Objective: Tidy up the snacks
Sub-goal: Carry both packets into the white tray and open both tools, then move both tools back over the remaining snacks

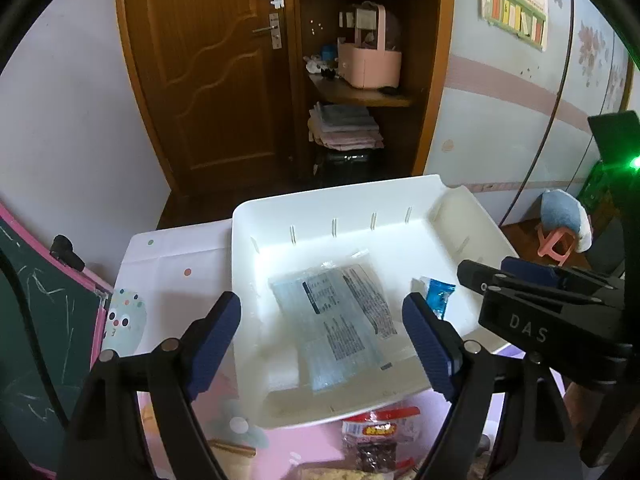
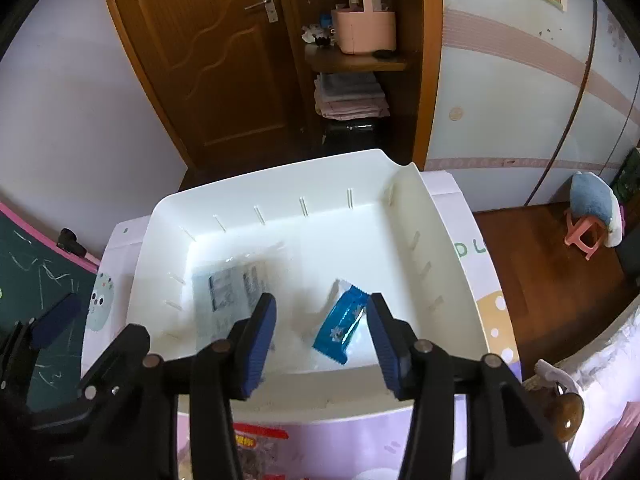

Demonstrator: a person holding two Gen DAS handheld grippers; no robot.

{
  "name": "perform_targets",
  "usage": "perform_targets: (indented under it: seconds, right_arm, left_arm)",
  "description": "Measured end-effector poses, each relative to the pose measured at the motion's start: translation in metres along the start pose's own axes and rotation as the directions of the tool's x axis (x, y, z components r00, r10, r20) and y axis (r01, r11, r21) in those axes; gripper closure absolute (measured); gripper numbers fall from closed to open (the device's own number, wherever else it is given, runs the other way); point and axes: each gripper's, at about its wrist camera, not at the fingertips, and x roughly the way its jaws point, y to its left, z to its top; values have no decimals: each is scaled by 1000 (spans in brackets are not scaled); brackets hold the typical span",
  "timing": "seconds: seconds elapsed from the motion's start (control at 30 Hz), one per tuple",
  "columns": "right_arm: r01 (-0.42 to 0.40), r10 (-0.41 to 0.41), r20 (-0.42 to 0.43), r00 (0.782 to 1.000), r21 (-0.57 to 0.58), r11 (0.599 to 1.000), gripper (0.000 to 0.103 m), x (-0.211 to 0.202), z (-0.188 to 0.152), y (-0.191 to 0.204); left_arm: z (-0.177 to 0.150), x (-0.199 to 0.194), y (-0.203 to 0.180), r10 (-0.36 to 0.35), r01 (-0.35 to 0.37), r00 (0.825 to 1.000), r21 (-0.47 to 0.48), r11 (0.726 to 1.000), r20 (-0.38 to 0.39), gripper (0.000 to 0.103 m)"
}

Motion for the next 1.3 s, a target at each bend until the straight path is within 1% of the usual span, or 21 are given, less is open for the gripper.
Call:
perform_targets:
  seconds: [0.13, 0.27, 0.4, 0.53, 0.63, 0.7, 0.83, 0.97, 1.13, 1.17, 1.2, 1.23, 1.27, 1.3]
  right_arm:
    - [-17, 17, 7, 1000, 5, 1000, 55, -16, -5, 2]
    - [-8, 8, 27, 1000, -17, 1000, 55, -35, -14, 7]
    - [0, 2, 50, 999, -28, 1000, 55, -56, -23, 11]
    - [57, -50, 135, 990, -48, 997, 55, -86, -34, 19]
    - [97, -78, 213, 974, -82, 992, 55, -112, -45, 26]
    - [107, -80, 236, 968, -104, 989, 55, -127, -53, 30]
    - [76, -44, 258, 965, -117, 990, 55, -154, -74, 32]
    - [24, 9, 261, 965, -122, 992, 55, -177, -102, 29]
    - [21, 19, 258, 966, -154, 988, 54, -197, -137, 25]
    - [19, 22, 258, 966, -157, 987, 51, -201, -145, 22]
    - [19, 24, 261, 965, -157, 987, 45, -204, -152, 20]
    - [19, 23, 266, 964, -157, 987, 42, -207, -159, 18]
    - [22, 22, 273, 962, -156, 987, 36, -210, -168, 15]
    - [23, 21, 278, 960, -156, 988, 32, -212, -174, 13]
  left_arm:
    - [-5, -20, 2, 11, -11, 999, -17, 1000, 47, 21]
    - [-12, -46, -2, 16, -18, 997, 29, 999, 74, 22]
    - [-19, -71, 0, 0, -2, 996, 29, 1000, 85, 22]
    - [-30, -103, 4, -43, 40, 992, 25, 999, 118, 22]
    - [-38, -125, 9, -17, 15, 991, 17, 1000, 129, 22]
    - [-43, -138, 14, -6, 6, 991, 3, 1000, 132, 22]
    - [-58, -165, 24, -23, 23, 991, -5, 1000, 134, 22]
    - [-80, -193, 30, 2, -5, 989, 22, 1000, 146, 22]
    - [-112, -216, 34, 21, -33, 988, 72, 997, 154, 21]
    - [-117, -218, 34, 21, -33, 988, 82, 996, 153, 21]
    - [-125, -222, 34, 19, -34, 988, 100, 994, 150, 20]
    - [-134, -224, 33, 14, -32, 989, 121, 992, 148, 20]
    - [-145, -226, 33, 9, -30, 989, 141, 990, 146, 20]
    - [-154, -227, 33, 7, -29, 990, 155, 987, 143, 19]
